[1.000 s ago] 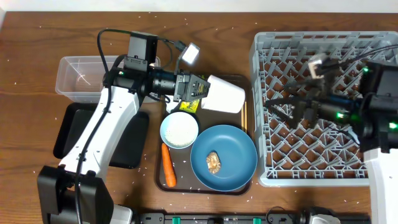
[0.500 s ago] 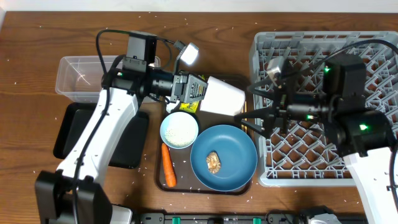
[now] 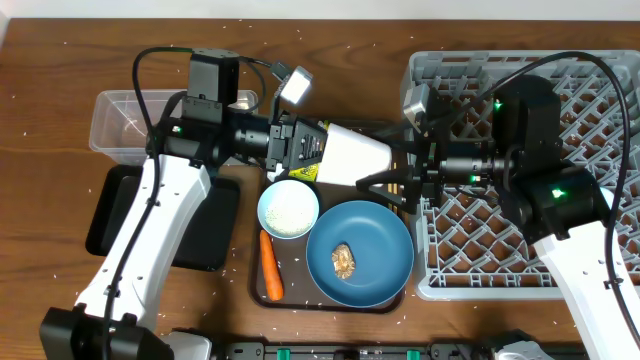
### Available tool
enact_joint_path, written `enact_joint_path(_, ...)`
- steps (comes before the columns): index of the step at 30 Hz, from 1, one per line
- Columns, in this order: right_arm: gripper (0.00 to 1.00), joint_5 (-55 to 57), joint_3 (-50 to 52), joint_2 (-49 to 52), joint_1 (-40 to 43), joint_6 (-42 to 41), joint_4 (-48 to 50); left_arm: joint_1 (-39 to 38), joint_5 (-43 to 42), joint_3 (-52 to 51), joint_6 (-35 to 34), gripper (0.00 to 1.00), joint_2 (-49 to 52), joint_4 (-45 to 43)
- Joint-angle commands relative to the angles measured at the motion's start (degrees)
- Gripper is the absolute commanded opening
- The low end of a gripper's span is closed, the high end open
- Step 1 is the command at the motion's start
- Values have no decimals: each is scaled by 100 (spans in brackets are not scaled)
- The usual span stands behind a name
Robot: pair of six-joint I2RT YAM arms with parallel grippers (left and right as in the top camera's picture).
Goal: Sort waste into correct bins and load items into the dishwasher rack
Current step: 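Hand the pink cup from the left gripper to the right gripper, then place the pink cup in the dish rack with the right gripper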
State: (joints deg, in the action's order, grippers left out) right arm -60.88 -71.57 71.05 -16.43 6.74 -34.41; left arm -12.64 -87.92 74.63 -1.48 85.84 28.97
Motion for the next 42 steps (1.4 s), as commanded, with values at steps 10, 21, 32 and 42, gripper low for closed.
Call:
enact_joint_path(10, 57, -297, -63, 44, -46, -94, -55, -33, 188, 61, 11, 6, -92, 13)
enact_joint_path(21, 51, 942, -63, -247, 146, -529, -612, -26, 2321, 61, -125, 48, -92, 20)
enact_joint_path(32, 48, 3650, -63, -957, 1403, -1812, -1880, -26, 3386, 61, -225, 62, -92, 229)
enact_joint_path(42, 47, 5954, -66, -1296, 3998, -3027, -2850, -28, 3386, 61, -223, 62, -92, 341)
